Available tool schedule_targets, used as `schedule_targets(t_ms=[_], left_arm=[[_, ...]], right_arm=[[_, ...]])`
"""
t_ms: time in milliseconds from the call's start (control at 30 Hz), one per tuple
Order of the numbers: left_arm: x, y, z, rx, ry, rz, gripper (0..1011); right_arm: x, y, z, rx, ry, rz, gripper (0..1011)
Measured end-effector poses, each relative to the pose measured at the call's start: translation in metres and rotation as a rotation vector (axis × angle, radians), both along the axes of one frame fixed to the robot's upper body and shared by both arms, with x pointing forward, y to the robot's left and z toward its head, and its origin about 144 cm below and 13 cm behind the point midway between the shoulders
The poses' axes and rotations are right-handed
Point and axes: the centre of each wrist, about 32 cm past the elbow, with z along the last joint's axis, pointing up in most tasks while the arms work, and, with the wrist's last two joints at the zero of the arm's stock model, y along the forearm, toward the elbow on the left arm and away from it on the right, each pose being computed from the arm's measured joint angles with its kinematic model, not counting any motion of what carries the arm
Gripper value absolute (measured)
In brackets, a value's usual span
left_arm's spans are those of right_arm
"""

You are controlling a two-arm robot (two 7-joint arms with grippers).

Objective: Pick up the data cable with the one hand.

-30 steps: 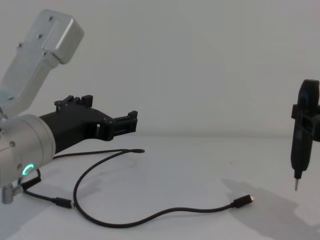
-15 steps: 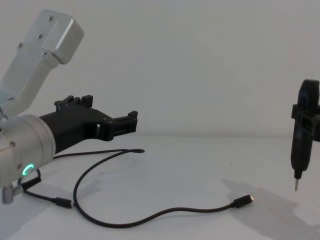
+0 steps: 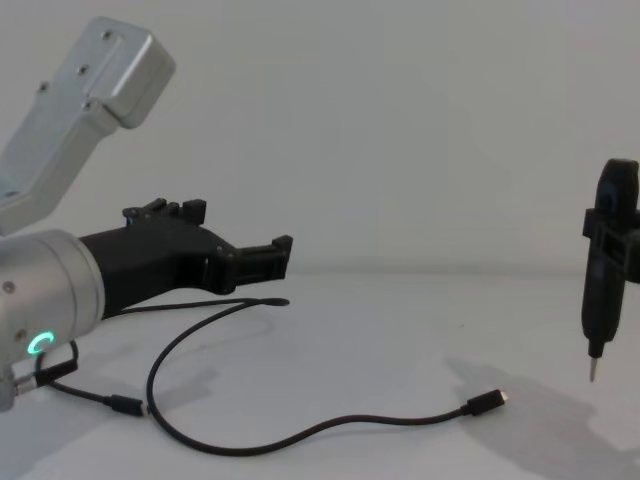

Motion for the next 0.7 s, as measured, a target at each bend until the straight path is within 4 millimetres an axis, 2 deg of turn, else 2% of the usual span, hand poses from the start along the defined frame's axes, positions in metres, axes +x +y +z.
schedule_targets(t_ms=[300, 700], left_arm=[[-0.001, 0.019, 0.007, 0.043, 0.041, -0.107, 1004], [0.007, 0.06, 0.023, 0.134, 0.104, -0.302, 1004]], right_arm=[[0.0, 0.0, 0.0, 0.0, 0.0, 0.0, 274], [0.0, 0.0, 0.0, 0.0, 0.0, 0.0, 274]])
